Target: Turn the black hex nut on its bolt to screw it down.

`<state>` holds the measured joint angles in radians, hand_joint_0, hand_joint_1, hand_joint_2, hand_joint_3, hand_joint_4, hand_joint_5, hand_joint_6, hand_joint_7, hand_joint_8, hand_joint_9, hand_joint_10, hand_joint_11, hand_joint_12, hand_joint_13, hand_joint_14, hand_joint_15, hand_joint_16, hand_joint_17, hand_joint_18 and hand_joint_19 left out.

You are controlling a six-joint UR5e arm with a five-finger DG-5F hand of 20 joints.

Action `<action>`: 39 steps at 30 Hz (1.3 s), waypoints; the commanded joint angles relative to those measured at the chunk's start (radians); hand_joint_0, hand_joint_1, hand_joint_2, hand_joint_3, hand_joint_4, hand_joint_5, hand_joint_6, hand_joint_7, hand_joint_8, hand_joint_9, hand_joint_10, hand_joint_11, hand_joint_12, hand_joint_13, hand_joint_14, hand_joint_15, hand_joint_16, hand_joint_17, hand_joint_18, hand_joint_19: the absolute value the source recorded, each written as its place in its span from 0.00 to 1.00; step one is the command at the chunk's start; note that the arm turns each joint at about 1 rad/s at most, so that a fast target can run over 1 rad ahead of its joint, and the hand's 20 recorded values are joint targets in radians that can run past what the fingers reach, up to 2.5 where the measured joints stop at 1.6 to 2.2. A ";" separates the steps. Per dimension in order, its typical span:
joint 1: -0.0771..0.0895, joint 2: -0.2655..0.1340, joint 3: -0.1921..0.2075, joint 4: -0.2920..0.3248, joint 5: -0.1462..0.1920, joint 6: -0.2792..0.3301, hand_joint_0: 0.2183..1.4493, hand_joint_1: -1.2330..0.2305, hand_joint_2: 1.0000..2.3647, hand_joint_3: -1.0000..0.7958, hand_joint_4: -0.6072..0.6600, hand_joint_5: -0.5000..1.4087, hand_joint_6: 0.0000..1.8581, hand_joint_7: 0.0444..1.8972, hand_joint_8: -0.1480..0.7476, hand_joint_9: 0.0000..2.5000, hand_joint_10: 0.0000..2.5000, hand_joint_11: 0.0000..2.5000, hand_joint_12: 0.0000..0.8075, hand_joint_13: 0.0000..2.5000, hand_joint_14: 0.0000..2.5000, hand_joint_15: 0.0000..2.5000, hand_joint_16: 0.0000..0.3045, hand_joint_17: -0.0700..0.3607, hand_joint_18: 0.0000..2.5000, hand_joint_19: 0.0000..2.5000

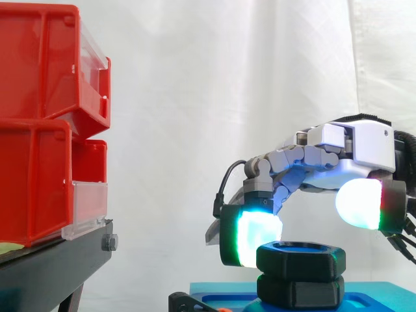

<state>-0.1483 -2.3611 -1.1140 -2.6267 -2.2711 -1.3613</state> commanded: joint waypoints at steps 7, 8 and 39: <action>0.000 0.000 0.011 -0.001 -0.018 0.007 0.21 0.66 0.00 0.28 0.54 0.26 0.27 0.57 0.43 0.36 0.00 0.06 0.42 0.29 0.00 0.06 0.16 0.41 0.24 0.17; 0.001 0.000 0.017 -0.003 -0.021 0.007 0.21 0.65 0.00 0.28 0.55 0.26 0.27 0.56 0.43 0.35 0.00 0.06 0.43 0.29 0.00 0.06 0.16 0.41 0.24 0.17; 0.112 0.000 -0.015 0.033 0.111 -0.025 0.22 0.59 0.00 0.28 0.54 0.25 0.27 0.51 0.43 0.34 0.00 0.05 0.42 0.28 0.00 0.06 0.16 0.41 0.24 0.18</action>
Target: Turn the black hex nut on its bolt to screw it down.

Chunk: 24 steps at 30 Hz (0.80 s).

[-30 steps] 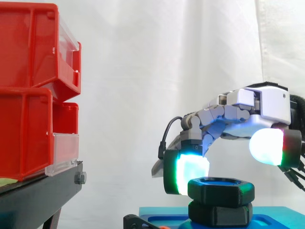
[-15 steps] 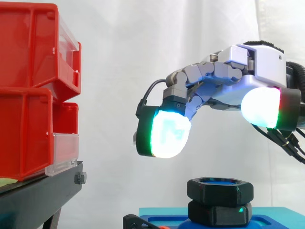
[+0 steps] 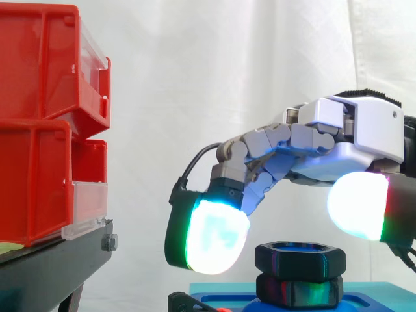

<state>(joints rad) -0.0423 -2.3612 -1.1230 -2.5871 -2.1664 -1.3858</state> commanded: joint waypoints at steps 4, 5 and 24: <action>0.005 0.000 -0.006 -0.022 0.007 -0.001 0.22 0.59 0.00 0.28 0.51 0.26 0.27 0.55 0.43 0.35 0.00 0.05 0.42 0.28 0.00 0.07 0.15 0.41 0.24 0.18; 0.007 0.000 -0.006 -0.025 0.007 -0.002 0.22 0.59 0.00 0.28 0.50 0.26 0.27 0.56 0.42 0.35 0.00 0.05 0.42 0.28 0.00 0.07 0.16 0.41 0.24 0.18; -0.019 0.000 -0.008 -0.027 -0.004 -0.018 0.22 0.59 0.00 0.28 0.47 0.27 0.27 0.67 0.42 0.36 0.00 0.06 0.41 0.29 0.00 0.07 0.15 0.40 0.24 0.17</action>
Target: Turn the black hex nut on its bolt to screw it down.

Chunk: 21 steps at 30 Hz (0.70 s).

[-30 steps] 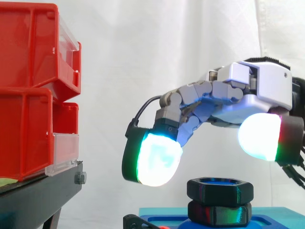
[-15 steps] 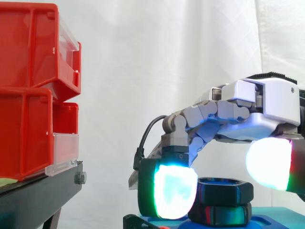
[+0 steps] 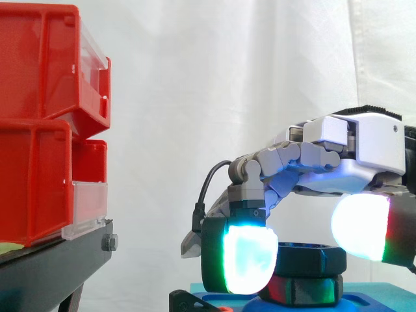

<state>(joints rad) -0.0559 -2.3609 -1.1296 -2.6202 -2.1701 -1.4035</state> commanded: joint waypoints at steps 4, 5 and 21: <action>-0.018 0.000 0.001 0.023 -0.011 0.000 0.22 0.59 0.00 0.28 0.48 0.27 0.27 0.67 0.42 0.36 0.00 0.06 0.41 0.29 0.00 0.07 0.15 0.40 0.24 0.18; -0.018 0.000 0.001 0.023 -0.011 0.000 0.22 0.60 0.00 0.28 0.48 0.27 0.27 0.67 0.43 0.36 0.00 0.05 0.42 0.29 0.00 0.07 0.15 0.41 0.25 0.18; -0.053 0.000 -0.001 0.037 -0.047 0.000 0.21 0.66 0.00 0.28 0.48 0.28 0.27 0.67 0.43 0.37 0.00 0.06 0.42 0.30 0.00 0.07 0.16 0.41 0.25 0.18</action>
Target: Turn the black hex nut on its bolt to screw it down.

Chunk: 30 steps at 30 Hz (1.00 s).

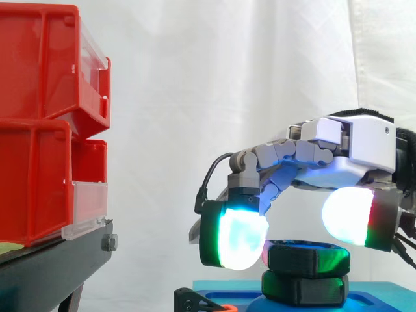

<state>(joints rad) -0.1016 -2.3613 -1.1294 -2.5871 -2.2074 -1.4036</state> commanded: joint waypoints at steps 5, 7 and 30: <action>-0.020 0.001 0.000 0.012 -0.028 0.002 0.21 0.66 0.00 0.28 0.49 0.27 0.27 0.67 0.44 0.37 0.00 0.06 0.42 0.30 0.00 0.07 0.16 0.41 0.25 0.18; -0.023 0.001 0.000 0.015 -0.034 0.002 0.21 0.66 0.00 0.28 0.49 0.27 0.27 0.66 0.44 0.37 0.00 0.06 0.42 0.30 0.00 0.07 0.16 0.41 0.25 0.18; 0.002 0.001 0.109 -0.091 -0.015 0.006 0.14 0.45 0.00 0.28 0.64 0.24 0.27 0.47 0.47 0.35 0.00 0.06 0.47 0.30 0.00 0.07 0.18 0.45 0.27 0.17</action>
<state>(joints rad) -0.1086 -2.3607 -1.0211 -2.6720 -2.2380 -1.3942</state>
